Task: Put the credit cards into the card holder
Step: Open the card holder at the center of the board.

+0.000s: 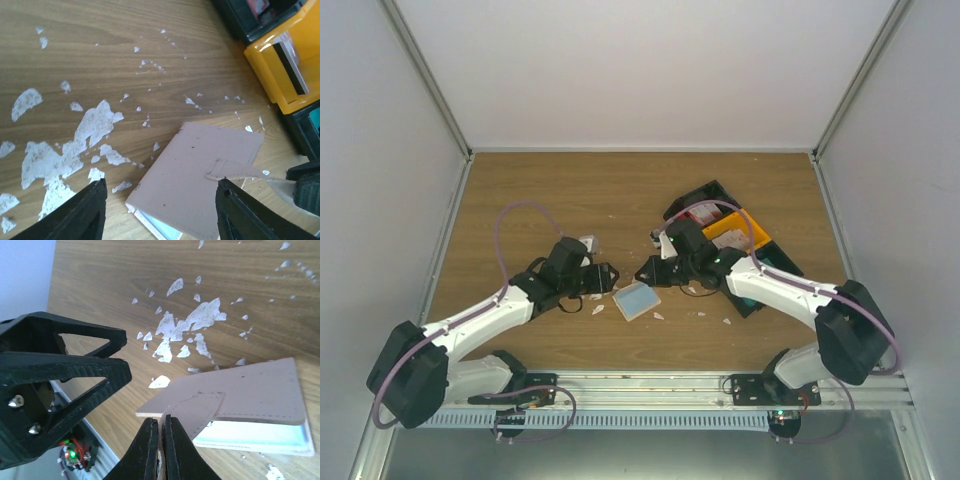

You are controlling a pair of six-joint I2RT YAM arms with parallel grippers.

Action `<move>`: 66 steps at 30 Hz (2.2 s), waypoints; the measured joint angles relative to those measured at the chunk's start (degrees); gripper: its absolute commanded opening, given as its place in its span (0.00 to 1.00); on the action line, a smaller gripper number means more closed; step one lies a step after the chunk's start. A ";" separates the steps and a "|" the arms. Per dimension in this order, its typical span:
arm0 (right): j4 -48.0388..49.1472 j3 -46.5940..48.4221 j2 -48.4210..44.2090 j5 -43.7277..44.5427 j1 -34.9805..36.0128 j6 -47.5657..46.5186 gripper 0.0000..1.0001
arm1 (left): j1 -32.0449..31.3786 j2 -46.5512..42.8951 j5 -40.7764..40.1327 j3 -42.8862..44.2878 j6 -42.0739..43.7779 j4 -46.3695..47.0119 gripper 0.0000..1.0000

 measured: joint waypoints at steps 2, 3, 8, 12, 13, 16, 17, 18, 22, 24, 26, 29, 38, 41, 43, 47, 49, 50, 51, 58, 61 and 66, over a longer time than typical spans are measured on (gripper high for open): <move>0.92 0.00 0.63 -1.31 0.02 1.62 0.00 | 0.09 -0.55 -0.33 -1.03 -0.42 0.00 0.54; 1.40 0.07 0.96 -1.81 0.04 2.49 0.01 | 0.11 -0.96 -0.59 -1.57 -0.83 -0.09 0.52; 1.95 1.11 2.34 -1.88 0.35 5.64 0.01 | 0.39 -6.34 -1.36 -6.03 -2.69 0.11 0.37; 1.99 2.40 3.89 -0.31 0.74 8.63 0.00 | 0.44 -12.22 -0.17 -11.23 -4.52 2.75 0.36; 1.90 3.21 4.83 0.39 0.83 9.33 0.01 | 0.44 -13.25 0.24 -12.48 -4.92 3.28 0.36; 1.07 7.13 8.74 2.71 0.76 9.86 0.00 | 0.44 -14.21 1.81 -15.19 -5.79 4.68 0.36; 0.72 8.81 10.40 3.43 0.66 9.81 0.00 | 0.44 -13.86 2.38 -15.41 -5.95 4.92 0.37; 0.57 10.25 11.96 4.22 0.48 9.75 0.01 | 0.44 -13.49 2.78 -15.41 -5.99 5.25 0.37; -0.44 13.38 16.33 5.73 -1.25 8.68 0.02 | 0.48 -9.81 4.76 -15.04 -5.95 8.48 0.39; -0.92 13.60 17.38 6.08 -2.29 7.78 0.02 | 0.48 -7.48 5.51 -14.62 -5.88 9.66 0.39; -1.60 13.73 18.69 6.67 -3.58 6.47 0.02 | 0.48 -4.26 6.54 -13.62 -5.79 10.88 0.39; -2.80 13.77 20.39 7.13 -4.96 4.46 0.02 | 0.48 0.09 7.93 -11.54 -5.64 12.26 0.39; -3.54 8.63 18.69 8.55 -5.62 2.23 0.01 | 0.68 8.04 11.65 -4.63 -3.52 15.30 0.34; -3.48 3.56 15.41 10.43 -5.62 3.67 0.01 | 0.68 9.90 13.51 -3.54 -2.86 15.65 0.33; -3.39 0.00 12.66 12.11 -5.62 5.27 0.01 | 0.68 11.32 15.34 -3.39 -2.49 15.69 0.32; -2.78 -6.01 7.69 13.88 -5.60 8.57 0.01 | 0.68 13.03 18.51 -3.43 -2.25 15.61 0.31; -2.62 -8.37 5.64 14.47 -5.44 9.90 0.01 | 0.68 13.11 19.30 -3.74 -2.16 15.58 0.31; -2.56 -9.25 4.85 14.58 -5.40 10.32 0.02 | 0.68 13.11 19.52 -3.96 -2.12 15.50 0.31; -2.49 -10.08 4.04 14.67 -5.31 10.80 0.03 | 0.68 13.11 19.58 -4.26 -2.10 15.37 0.31; -1.27 -11.26 0.11 14.86 -4.72 10.54 0.35 | 0.68 14.21 19.98 -4.79 -1.77 14.45 0.31; -0.76 -11.17 -2.93 15.19 -4.35 9.03 0.41 | 0.61 15.76 20.02 -4.63 -1.57 14.34 0.31; -1.51 -7.72 -5.46 16.46 -3.21 5.75 0.45 | 0.07 19.12 20.87 -2.08 -0.55 13.51 0.27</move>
